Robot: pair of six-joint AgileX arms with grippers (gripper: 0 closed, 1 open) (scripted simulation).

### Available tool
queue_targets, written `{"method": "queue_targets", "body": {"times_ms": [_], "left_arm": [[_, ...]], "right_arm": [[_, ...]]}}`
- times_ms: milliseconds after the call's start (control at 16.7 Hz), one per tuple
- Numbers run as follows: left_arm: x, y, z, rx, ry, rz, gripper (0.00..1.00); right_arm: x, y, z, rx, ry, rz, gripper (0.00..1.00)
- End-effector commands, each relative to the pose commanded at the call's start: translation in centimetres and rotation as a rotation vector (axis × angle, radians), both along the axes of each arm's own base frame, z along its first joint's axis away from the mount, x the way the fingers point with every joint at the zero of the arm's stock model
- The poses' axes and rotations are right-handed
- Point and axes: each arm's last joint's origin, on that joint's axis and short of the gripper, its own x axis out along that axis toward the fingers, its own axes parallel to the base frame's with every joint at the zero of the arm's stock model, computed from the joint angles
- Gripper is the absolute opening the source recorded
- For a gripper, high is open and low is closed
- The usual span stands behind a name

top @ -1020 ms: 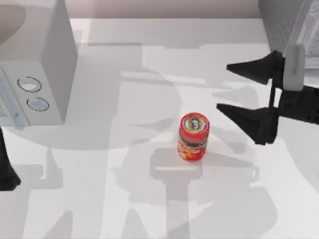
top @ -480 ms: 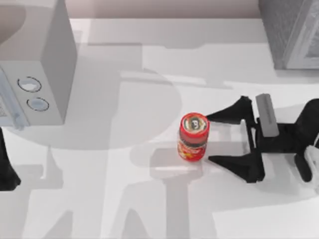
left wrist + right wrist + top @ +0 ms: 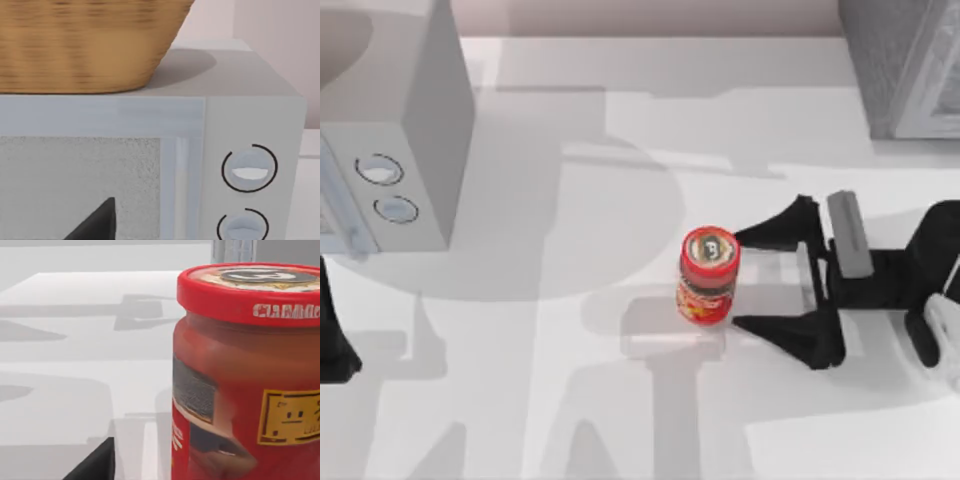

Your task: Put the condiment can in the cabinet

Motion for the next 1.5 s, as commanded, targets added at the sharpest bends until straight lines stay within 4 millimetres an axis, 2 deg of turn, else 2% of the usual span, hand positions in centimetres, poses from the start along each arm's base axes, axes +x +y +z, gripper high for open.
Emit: {"method": "queue_targets", "body": {"times_ms": [360, 660, 1440, 1500], "left_arm": [[0.0, 0.0, 0.0, 0.0, 0.0, 0.0, 1.0], [0.0, 0.0, 0.0, 0.0, 0.0, 0.0, 1.0], [0.0, 0.0, 0.0, 0.0, 0.0, 0.0, 1.0], [0.0, 0.0, 0.0, 0.0, 0.0, 0.0, 1.0]], "right_arm": [[0.1, 5.0, 0.0, 0.0, -0.001, 0.001, 1.0], [0.0, 5.5, 0.0, 0.0, -0.001, 0.001, 1.0], [0.0, 5.5, 0.0, 0.0, -0.001, 0.001, 0.02], [0.0, 5.5, 0.0, 0.0, -0.001, 0.001, 0.0]]}}
